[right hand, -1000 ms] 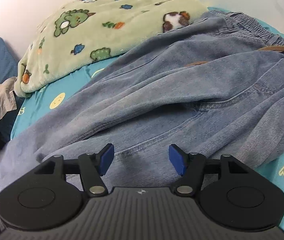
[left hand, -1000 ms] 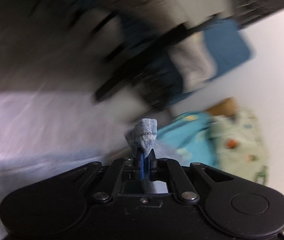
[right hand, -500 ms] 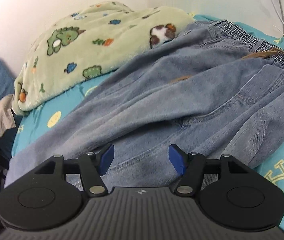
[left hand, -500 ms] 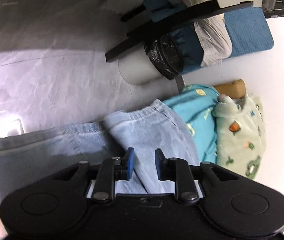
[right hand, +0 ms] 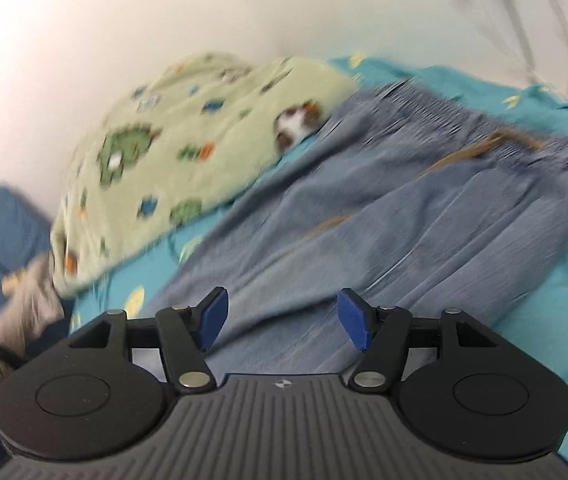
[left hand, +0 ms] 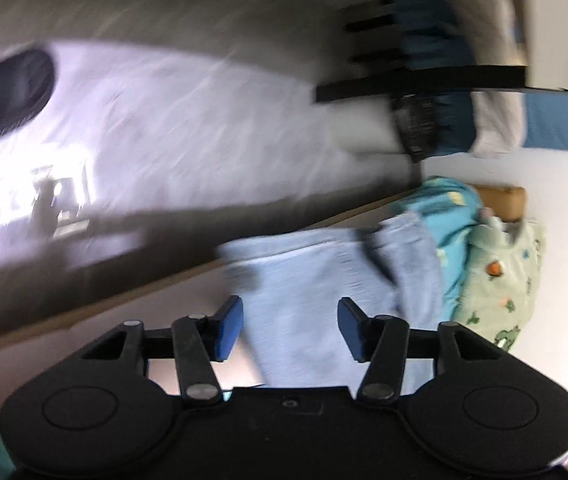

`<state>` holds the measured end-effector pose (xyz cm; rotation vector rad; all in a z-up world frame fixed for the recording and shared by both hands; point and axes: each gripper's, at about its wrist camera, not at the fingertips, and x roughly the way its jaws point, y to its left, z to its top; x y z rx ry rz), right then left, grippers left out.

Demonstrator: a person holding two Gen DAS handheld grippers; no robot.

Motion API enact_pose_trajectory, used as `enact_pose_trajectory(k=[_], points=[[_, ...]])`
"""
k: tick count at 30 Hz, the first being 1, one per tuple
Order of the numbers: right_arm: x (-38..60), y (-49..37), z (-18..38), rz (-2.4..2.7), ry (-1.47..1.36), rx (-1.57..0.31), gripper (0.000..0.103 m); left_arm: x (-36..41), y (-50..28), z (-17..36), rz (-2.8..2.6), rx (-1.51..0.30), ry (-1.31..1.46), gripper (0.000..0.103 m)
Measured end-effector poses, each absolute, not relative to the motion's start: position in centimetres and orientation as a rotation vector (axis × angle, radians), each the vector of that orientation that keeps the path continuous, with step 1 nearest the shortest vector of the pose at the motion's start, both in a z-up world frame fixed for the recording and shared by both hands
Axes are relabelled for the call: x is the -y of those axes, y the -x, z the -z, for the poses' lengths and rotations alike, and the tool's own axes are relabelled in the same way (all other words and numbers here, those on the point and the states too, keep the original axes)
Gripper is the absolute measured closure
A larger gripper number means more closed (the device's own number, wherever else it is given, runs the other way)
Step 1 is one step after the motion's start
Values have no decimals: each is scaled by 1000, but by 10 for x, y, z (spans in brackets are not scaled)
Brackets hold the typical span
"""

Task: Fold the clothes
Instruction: 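Grasp the elastic waistband with the right gripper while the left gripper holds the hem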

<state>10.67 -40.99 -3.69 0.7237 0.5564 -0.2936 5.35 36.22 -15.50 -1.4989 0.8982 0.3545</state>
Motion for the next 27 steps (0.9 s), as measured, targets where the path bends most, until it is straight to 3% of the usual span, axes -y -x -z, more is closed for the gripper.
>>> enact_pose_trajectory(k=[7,13,16,20,22,23,25,26,27], points=[[483,-66,49,564,-786,-489,36,-354,-62,207,-274,-915,1629,52],[520,-53,85,747,-935,-472,36,-353,-78,212,-233,-900,1605,52],[532,-51,99,808,-999,-467,28,-349,-88,209,-228,-894,1582,54],[538,-61,115,816,-1098,-497,26,-348,-98,205,-203,-874,1561,75],[538,-68,121,811,-1108,-521,27,-348,-101,201,-200,-856,1550,97],[538,-71,123,812,-1108,-535,30,-348,-103,199,-198,-847,1544,98],[537,-74,123,814,-1095,-556,56,-350,-102,189,-175,-800,1534,101],[536,-74,122,815,-1090,-552,78,-351,-100,184,-159,-774,1532,101],[535,-71,119,819,-1084,-528,86,-353,-99,178,-144,-748,1531,101]])
